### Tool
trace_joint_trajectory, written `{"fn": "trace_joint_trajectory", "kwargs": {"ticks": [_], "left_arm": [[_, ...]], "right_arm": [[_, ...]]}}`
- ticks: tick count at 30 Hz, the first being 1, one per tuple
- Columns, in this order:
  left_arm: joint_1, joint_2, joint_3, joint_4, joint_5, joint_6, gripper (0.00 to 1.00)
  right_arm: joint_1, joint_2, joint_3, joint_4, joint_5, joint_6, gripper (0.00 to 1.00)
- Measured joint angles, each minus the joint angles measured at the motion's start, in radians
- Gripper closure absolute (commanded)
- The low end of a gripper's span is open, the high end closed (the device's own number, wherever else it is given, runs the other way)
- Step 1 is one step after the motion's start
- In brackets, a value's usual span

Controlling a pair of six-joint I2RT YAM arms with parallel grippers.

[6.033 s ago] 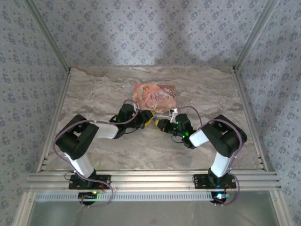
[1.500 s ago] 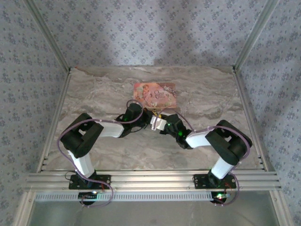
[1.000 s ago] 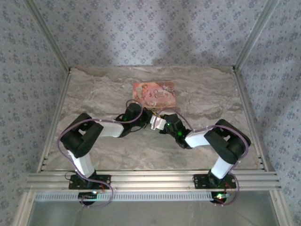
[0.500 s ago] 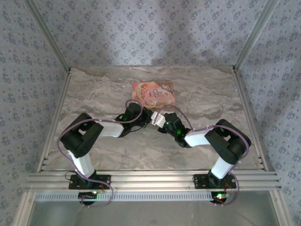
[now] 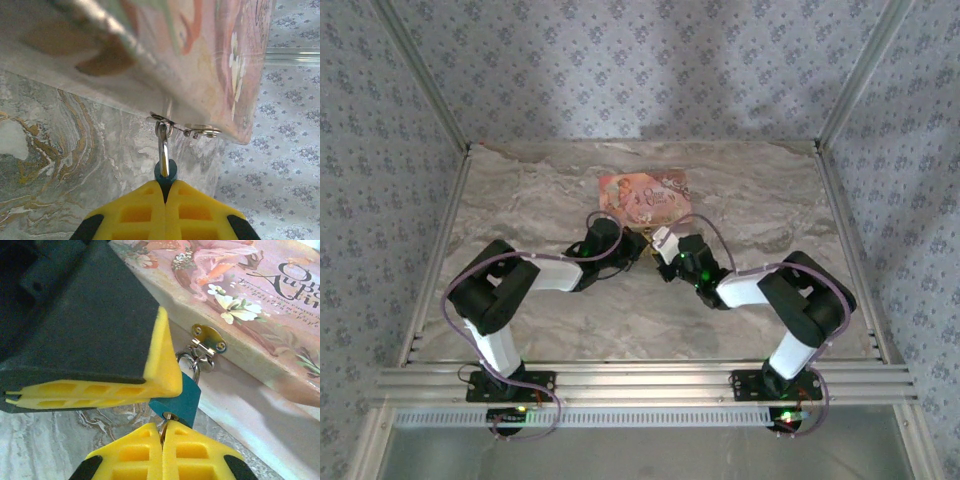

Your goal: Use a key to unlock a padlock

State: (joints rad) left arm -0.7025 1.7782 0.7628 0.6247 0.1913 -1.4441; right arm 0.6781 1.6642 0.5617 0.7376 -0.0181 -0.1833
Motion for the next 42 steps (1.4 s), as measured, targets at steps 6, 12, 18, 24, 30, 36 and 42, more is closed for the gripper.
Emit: {"fn": "trace_joint_trajectory", "kwargs": {"ticks": [6,12,18,24,30,36,42], "left_arm": [[0.000,0.000,0.000,0.004,0.001,-0.012,0.97],[0.000,0.000,0.000,0.004,0.001,-0.012,0.97],[0.000,0.000,0.000,0.004,-0.002,-0.012,0.96],[0.000,0.000,0.000,0.004,0.003,-0.008,0.78],[-0.003,-0.003,-0.033,-0.045,0.051,-0.009,0.71],[0.019,-0.043,-0.077,-0.152,0.055,0.006,0.64],[0.059,-0.182,-0.085,-0.231,0.043,0.063,0.54]], "right_arm": [[-0.042,0.001,-0.003,0.012,-0.098,0.111,1.00],[-0.057,0.015,-0.010,0.041,-0.137,0.192,1.00],[-0.068,0.036,-0.020,0.087,-0.164,0.268,1.00],[-0.068,0.039,-0.021,0.091,-0.165,0.288,1.00],[-0.081,0.047,-0.021,0.095,-0.120,0.297,1.00],[-0.080,0.047,-0.034,0.117,-0.109,0.314,1.00],[-0.089,0.051,-0.047,0.143,-0.132,0.381,1.00]]}}
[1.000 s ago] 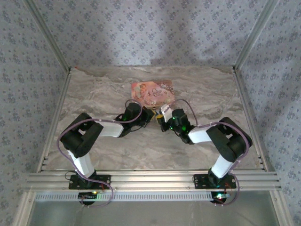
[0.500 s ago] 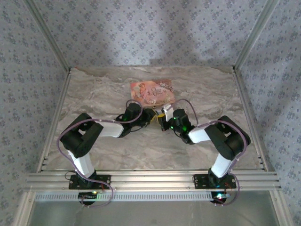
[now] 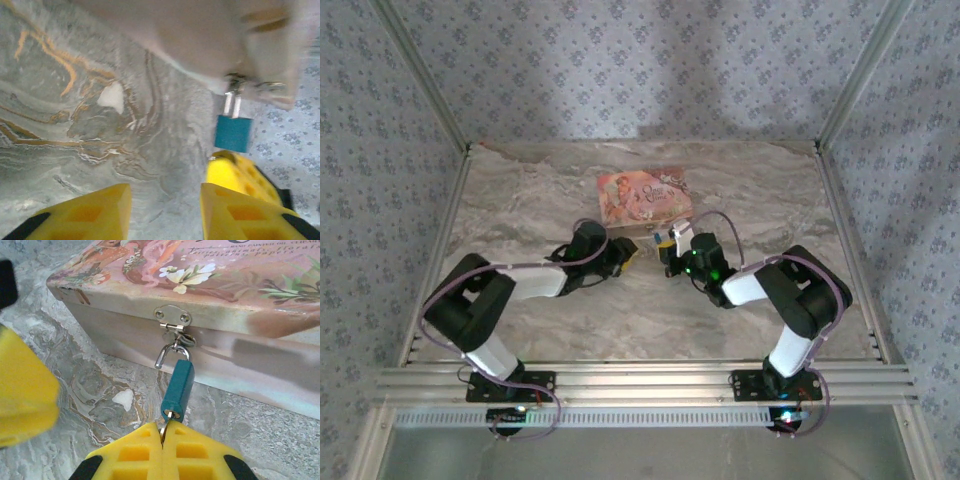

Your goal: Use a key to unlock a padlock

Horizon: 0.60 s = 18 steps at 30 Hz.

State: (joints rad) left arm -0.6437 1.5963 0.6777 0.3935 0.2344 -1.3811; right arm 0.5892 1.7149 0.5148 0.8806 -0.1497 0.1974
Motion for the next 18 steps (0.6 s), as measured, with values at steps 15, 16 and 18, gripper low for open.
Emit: {"fn": "trace_joint_trajectory", "kwargs": {"ticks": [15,16,18], "left_arm": [[0.180,-0.261,0.082,-0.404,-0.125,0.306,0.27],[0.199,-0.262,0.090,-0.420,-0.127,0.323,0.26],[0.232,-0.262,0.108,-0.450,-0.127,0.355,0.26]], "right_arm": [[-0.049,0.032,-0.041,0.127,-0.122,0.460,1.00],[-0.053,0.038,-0.041,0.134,-0.129,0.489,1.00],[-0.057,0.050,-0.041,0.148,-0.143,0.543,1.00]]}}
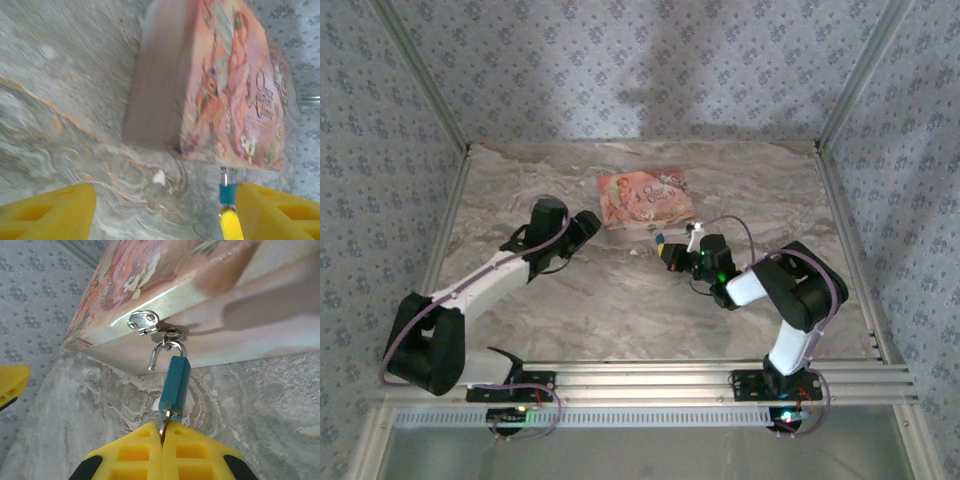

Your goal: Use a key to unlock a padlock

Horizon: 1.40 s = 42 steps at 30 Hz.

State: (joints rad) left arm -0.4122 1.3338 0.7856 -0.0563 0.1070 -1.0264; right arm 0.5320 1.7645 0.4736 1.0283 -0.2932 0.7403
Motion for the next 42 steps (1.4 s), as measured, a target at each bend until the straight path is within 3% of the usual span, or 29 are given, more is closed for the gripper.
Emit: {"fn": "trace_joint_trajectory", "kwargs": {"ticks": [9,16,24,32,42], "left_arm": [[0.076,0.063,0.200,-0.174,-0.003,0.216,0.23],[0.079,0.250,0.365,-0.242,0.071,0.328,0.22],[0.071,0.446,0.478,-0.266,0.185,0.350,0.22],[0.051,0.477,0.513,-0.262,0.223,0.353,0.23],[0.043,0.494,0.442,-0.222,0.226,0.326,0.25]], "right_arm": [[-0.014,0.021,0.000,0.018,-0.042,0.177,0.97],[-0.036,0.012,0.000,-0.058,-0.051,0.214,0.79],[-0.060,-0.081,-0.007,-0.197,-0.045,0.172,0.59],[-0.133,-0.130,-0.007,-0.240,-0.150,0.043,0.37],[-0.161,-0.103,0.029,-0.212,-0.243,-0.019,0.29]]}}
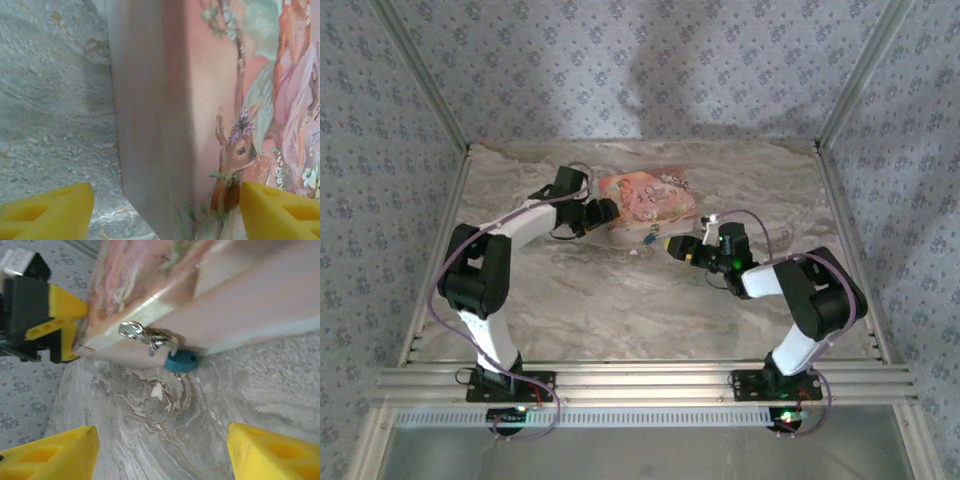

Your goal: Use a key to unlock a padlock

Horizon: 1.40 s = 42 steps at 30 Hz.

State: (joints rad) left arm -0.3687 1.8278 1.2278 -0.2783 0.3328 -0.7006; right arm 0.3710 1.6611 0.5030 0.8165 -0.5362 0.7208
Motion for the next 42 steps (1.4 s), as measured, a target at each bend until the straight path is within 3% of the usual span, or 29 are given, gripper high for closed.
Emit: {"fn": "trace_joint_trajectory", "kwargs": {"ticks": [17,42], "left_arm": [[-0.037,-0.117,-0.169,0.101,-0.008,-0.076,0.26],[-0.047,-0.130,-0.183,0.102,-0.018,-0.091,0.26]], "right_arm": [[0.000,0.182,0.027,0.235,-0.059,-0.050,0.31],[0.035,0.314,0.104,0.377,-0.085,-0.060,0.40]]}}
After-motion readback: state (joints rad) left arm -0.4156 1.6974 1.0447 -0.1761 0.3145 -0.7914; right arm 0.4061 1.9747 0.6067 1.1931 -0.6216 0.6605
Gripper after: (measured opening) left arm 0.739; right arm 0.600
